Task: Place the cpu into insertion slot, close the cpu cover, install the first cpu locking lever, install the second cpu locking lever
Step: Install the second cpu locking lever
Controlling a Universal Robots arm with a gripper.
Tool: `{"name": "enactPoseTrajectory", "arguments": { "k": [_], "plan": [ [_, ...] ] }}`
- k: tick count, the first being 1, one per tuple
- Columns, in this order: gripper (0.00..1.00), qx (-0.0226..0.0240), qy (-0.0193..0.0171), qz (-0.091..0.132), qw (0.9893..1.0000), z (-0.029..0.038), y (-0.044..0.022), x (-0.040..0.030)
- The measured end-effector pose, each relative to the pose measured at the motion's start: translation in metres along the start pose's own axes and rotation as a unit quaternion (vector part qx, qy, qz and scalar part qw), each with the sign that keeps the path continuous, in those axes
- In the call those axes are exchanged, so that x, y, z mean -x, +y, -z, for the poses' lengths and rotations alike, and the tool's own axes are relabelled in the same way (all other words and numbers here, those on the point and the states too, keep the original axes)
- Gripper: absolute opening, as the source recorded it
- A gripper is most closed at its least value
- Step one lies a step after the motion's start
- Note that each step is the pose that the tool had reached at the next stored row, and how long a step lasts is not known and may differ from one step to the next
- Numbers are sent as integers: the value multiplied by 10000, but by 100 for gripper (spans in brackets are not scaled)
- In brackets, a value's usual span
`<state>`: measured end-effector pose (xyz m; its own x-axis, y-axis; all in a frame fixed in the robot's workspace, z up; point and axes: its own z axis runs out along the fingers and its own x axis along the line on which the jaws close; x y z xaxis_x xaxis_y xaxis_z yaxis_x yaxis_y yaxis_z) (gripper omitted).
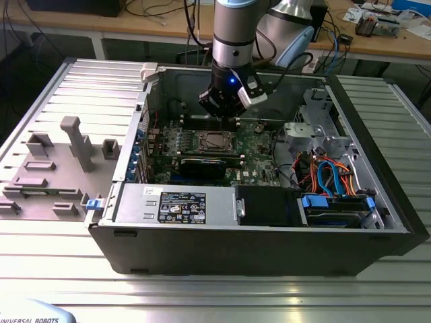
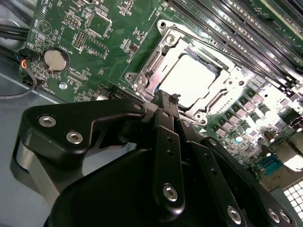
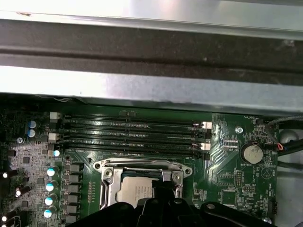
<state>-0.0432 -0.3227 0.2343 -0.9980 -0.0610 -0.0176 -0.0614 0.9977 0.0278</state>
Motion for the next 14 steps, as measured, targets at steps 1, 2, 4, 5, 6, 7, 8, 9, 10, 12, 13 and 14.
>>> {"name": "enactPoseTrajectory", "arguments": {
  "k": [1, 2, 4, 5, 6, 7, 8, 9, 10, 12, 13, 14],
  "plan": [
    [11, 0, 0, -1, 10000, 0, 0, 0],
    [11, 0, 0, 0, 10000, 0, -2, 0],
    [11, 0, 0, 0, 10000, 1, -34, -3],
    [11, 0, 0, 0, 10000, 1, -34, -3],
    [11, 0, 0, 0, 10000, 1, -35, -4],
    [11, 0, 0, 0, 10000, 1, -36, -4],
    [11, 0, 0, 0, 10000, 1, -37, -4],
    [11, -1, 0, 0, 10000, 2, -38, -4],
    [11, -1, 0, 0, 10000, 2, -39, -4],
    [11, -1, 1, 0, 10000, 2, -40, -4],
    [11, 0, 0, 0, 10000, 2, -43, -4],
    [11, -1, 1, 2, 10000, 3, -49, -4]
  ]
}}
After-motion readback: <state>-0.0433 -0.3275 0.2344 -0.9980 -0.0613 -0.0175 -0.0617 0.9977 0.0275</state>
